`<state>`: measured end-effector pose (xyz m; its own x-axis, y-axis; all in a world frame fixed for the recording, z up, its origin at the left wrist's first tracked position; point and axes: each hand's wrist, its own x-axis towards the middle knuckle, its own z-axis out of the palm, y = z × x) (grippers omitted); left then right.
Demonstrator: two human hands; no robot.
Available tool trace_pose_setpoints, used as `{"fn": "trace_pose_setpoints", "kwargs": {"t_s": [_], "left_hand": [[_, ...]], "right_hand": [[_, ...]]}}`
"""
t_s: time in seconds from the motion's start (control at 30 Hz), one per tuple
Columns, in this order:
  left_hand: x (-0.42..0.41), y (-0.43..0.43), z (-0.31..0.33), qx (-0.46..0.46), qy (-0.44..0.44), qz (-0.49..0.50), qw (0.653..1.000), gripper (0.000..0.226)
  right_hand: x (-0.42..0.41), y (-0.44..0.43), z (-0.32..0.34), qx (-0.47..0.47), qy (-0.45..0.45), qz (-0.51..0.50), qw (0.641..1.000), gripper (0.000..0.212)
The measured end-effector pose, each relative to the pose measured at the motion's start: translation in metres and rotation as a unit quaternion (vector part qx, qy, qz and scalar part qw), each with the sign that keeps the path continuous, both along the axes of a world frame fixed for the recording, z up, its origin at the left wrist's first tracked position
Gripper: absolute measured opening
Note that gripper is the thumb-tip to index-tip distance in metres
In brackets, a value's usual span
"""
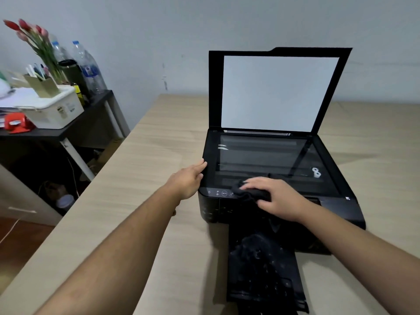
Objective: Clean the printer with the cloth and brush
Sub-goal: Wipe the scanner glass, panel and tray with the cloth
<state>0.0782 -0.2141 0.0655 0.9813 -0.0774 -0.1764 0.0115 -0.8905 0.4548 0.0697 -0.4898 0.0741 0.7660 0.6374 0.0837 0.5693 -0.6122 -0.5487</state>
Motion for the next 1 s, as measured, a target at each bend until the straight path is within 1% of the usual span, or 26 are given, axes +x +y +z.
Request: {"fn": "trace_pose_setpoints", "kwargs": {"t_s": [0.07, 0.13, 0.23, 0.33, 0.4, 0.43, 0.5, 0.57, 0.67, 0.7, 0.77, 0.83, 0.87, 0.93, 1.0], "left_hand": [[0.000, 0.001, -0.001, -0.020, -0.005, -0.002, 1.000, 0.049], [0.000, 0.001, -0.001, -0.042, -0.012, 0.000, 0.999, 0.049], [0.000, 0.002, 0.000, -0.075, -0.013, 0.006, 0.997, 0.048], [0.001, 0.003, -0.002, -0.110, -0.013, 0.020, 0.994, 0.049], [0.002, 0.004, -0.002, -0.106, -0.009, 0.024, 0.994, 0.050], [0.003, 0.005, -0.002, -0.089, -0.006, 0.021, 0.996, 0.050], [0.005, 0.008, -0.002, -0.053, -0.004, 0.014, 0.999, 0.050], [0.006, 0.011, -0.002, -0.037, -0.003, 0.010, 0.999, 0.050], [0.005, 0.012, 0.001, -0.029, -0.005, 0.005, 1.000, 0.050], [0.004, 0.011, 0.003, -0.016, -0.005, 0.002, 1.000, 0.050], [0.002, 0.005, 0.010, 0.041, -0.013, 0.002, 0.999, 0.048], [-0.002, -0.006, 0.017, 0.098, -0.056, 0.012, 0.994, 0.045], [-0.004, -0.015, 0.020, 0.111, -0.086, 0.016, 0.990, 0.044], [-0.007, -0.037, 0.022, 0.102, -0.139, -0.003, 0.985, 0.044], [-0.009, -0.061, 0.021, 0.083, -0.155, -0.062, 0.983, 0.047]], "right_hand": [[-0.012, -0.020, -0.009, -0.019, -0.041, -0.011, 0.999, 0.056], [-0.020, -0.018, -0.018, -0.046, -0.108, -0.009, 0.993, 0.056], [-0.017, 0.027, -0.024, -0.065, -0.186, 0.034, 0.980, 0.054], [-0.014, 0.086, -0.031, -0.056, -0.223, 0.065, 0.971, 0.051], [-0.014, 0.095, -0.034, -0.060, -0.238, 0.079, 0.966, 0.050], [-0.013, 0.087, -0.034, -0.062, -0.239, 0.088, 0.965, 0.051], [-0.011, 0.052, -0.034, -0.064, -0.223, 0.090, 0.969, 0.061], [-0.013, 0.008, -0.033, -0.064, -0.211, 0.051, 0.974, 0.070], [-0.021, -0.046, -0.029, -0.077, -0.203, -0.006, 0.976, 0.069], [-0.022, -0.057, -0.026, -0.093, -0.197, -0.011, 0.976, 0.070], [-0.023, -0.069, -0.017, -0.117, -0.181, -0.019, 0.976, 0.071], [-0.021, -0.071, -0.003, -0.097, -0.175, -0.060, 0.978, 0.066], [-0.020, -0.068, 0.004, -0.075, -0.176, -0.091, 0.977, 0.063], [-0.021, -0.056, 0.012, -0.036, -0.182, -0.138, 0.973, 0.060], [-0.028, -0.044, 0.006, -0.050, -0.178, -0.127, 0.974, 0.060]]}}
